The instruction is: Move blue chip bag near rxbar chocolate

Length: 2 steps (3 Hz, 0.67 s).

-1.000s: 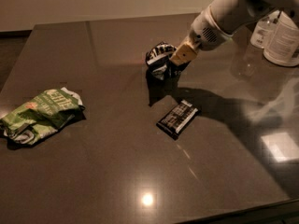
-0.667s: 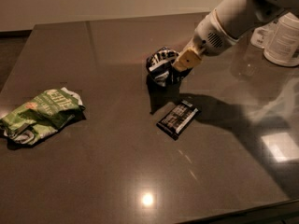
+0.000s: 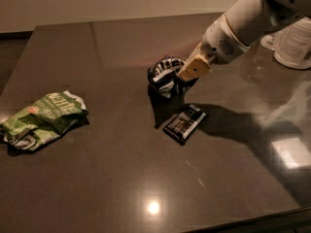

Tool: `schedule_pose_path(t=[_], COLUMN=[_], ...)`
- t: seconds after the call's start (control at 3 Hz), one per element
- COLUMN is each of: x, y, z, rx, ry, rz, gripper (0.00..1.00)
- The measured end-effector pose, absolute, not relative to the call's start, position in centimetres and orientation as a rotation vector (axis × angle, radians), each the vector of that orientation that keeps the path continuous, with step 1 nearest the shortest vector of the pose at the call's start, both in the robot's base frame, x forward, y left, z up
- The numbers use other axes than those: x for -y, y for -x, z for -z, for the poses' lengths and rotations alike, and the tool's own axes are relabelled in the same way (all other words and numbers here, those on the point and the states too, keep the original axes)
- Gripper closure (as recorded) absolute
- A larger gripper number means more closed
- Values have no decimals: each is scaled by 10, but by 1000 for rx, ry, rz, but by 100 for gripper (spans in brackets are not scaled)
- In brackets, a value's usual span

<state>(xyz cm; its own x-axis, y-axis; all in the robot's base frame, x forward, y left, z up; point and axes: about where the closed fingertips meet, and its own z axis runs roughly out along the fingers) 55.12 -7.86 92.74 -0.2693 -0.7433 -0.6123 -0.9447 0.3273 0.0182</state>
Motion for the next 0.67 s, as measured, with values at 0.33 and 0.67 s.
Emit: schedule_pose_path(t=[0.33, 0.67], x=[77, 76], y=[-552, -552], z=[-927, -926], rx=[-2095, -2094], ry=[1481, 1484], rz=[-526, -528], gripper=[13, 0])
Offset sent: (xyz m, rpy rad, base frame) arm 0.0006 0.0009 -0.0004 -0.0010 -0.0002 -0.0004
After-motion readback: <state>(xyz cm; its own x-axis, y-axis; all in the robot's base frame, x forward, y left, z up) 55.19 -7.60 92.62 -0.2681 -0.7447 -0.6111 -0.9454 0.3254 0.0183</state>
